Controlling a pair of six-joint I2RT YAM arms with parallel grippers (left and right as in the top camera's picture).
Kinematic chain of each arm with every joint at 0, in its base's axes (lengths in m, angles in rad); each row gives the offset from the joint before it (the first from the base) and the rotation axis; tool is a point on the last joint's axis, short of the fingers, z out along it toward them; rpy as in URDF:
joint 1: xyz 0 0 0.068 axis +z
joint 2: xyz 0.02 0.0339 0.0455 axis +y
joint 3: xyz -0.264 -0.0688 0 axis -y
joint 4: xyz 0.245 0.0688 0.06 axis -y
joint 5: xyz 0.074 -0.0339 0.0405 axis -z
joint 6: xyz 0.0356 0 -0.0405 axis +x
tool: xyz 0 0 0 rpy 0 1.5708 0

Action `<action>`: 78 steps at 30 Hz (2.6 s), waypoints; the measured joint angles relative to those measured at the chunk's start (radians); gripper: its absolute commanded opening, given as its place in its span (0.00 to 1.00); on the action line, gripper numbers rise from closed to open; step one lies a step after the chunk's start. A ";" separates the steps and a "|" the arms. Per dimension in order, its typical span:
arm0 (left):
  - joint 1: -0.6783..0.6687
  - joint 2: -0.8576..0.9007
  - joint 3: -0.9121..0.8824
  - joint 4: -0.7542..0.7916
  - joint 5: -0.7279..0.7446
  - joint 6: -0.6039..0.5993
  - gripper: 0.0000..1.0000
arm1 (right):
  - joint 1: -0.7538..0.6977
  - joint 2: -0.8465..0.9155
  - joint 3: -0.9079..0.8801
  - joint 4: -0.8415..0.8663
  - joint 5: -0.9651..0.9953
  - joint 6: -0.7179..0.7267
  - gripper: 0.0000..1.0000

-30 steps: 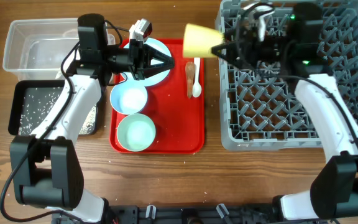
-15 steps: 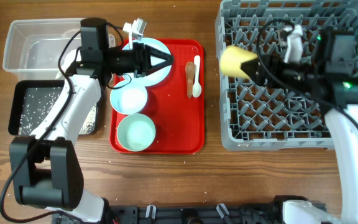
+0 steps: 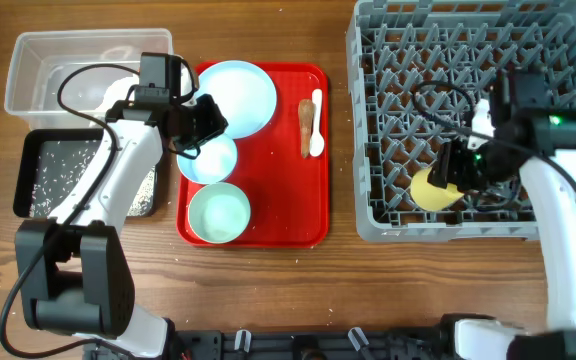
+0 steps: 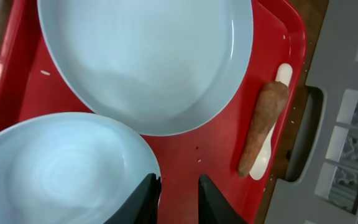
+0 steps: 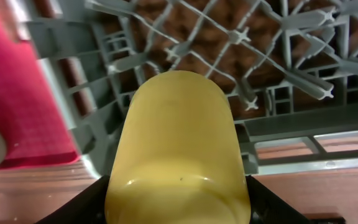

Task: Sort waste into correct bins and load items into the dishwasher rack
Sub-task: 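Lower the yellow cup into the grey rack and open the right gripper, then grasp the brown carrot-like scrap on the red tray with the left gripper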

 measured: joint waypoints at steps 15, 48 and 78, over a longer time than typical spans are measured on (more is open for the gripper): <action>0.000 0.000 0.000 -0.026 -0.019 0.011 0.41 | 0.000 0.145 -0.005 0.103 -0.002 0.008 0.94; -0.305 0.045 0.208 0.037 -0.346 0.116 0.43 | 0.090 0.177 0.258 0.393 -0.085 0.082 0.96; -0.456 0.599 0.595 -0.087 -0.444 0.143 0.04 | 0.053 0.172 0.258 0.224 -0.057 0.033 0.97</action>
